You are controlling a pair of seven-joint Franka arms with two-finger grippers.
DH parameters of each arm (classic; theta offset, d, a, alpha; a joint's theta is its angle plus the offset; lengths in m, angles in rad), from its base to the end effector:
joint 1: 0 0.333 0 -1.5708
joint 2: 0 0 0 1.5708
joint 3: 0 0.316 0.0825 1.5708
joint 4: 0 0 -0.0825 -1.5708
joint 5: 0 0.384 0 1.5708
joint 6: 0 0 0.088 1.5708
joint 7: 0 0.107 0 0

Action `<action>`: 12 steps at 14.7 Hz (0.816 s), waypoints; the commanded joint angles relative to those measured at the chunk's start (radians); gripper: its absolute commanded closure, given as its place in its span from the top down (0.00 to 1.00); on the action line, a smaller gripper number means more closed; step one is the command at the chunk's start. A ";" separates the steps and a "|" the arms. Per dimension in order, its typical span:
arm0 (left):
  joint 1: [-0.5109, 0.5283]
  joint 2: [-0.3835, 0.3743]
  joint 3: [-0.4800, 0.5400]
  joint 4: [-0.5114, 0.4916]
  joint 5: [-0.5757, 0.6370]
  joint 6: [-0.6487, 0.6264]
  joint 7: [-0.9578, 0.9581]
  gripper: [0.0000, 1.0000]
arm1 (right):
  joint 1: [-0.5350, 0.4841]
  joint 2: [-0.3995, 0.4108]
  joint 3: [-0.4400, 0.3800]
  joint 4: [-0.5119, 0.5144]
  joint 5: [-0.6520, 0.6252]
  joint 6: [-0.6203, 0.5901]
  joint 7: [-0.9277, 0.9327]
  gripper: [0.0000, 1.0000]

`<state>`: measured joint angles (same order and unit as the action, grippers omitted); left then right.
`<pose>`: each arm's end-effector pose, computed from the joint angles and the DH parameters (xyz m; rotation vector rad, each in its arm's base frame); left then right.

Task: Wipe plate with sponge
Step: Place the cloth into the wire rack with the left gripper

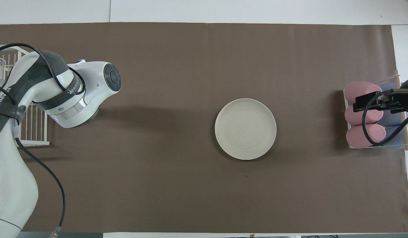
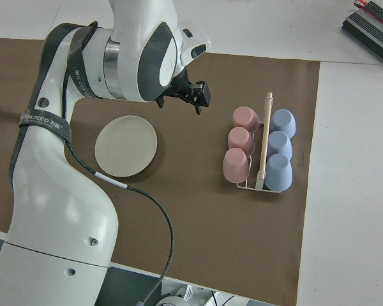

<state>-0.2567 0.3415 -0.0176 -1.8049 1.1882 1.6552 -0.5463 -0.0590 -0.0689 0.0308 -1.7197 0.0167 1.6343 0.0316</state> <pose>0.6138 -0.0762 0.3791 -1.9360 0.1664 -0.0606 0.5360 -0.0129 0.5970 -3.1255 0.0955 0.0259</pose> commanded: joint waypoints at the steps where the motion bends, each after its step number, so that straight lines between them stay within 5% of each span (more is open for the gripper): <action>1: 0.025 0.022 -0.005 0.018 0.016 0.037 0.000 0.00 | -0.012 0.001 0.004 -0.003 -0.003 0.036 -0.035 1.00; 7: 0.036 0.022 -0.007 0.015 0.013 0.060 -0.003 0.00 | -0.022 0.000 0.003 -0.008 -0.003 0.029 -0.029 1.00; 8: 0.036 0.022 -0.007 0.015 0.013 0.061 -0.003 0.17 | -0.022 0.000 0.003 -0.009 -0.003 0.030 -0.029 1.00; 12: 0.037 0.022 -0.007 0.015 0.011 0.061 -0.003 0.51 | -0.022 0.000 0.003 -0.009 -0.003 0.029 -0.030 1.00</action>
<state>-0.2373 0.3528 -0.0175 -1.8048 1.1883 1.6972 -0.5472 -0.0653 -0.0679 0.0272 -1.7227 0.0167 1.6559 0.0307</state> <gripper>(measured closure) 0.573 0.000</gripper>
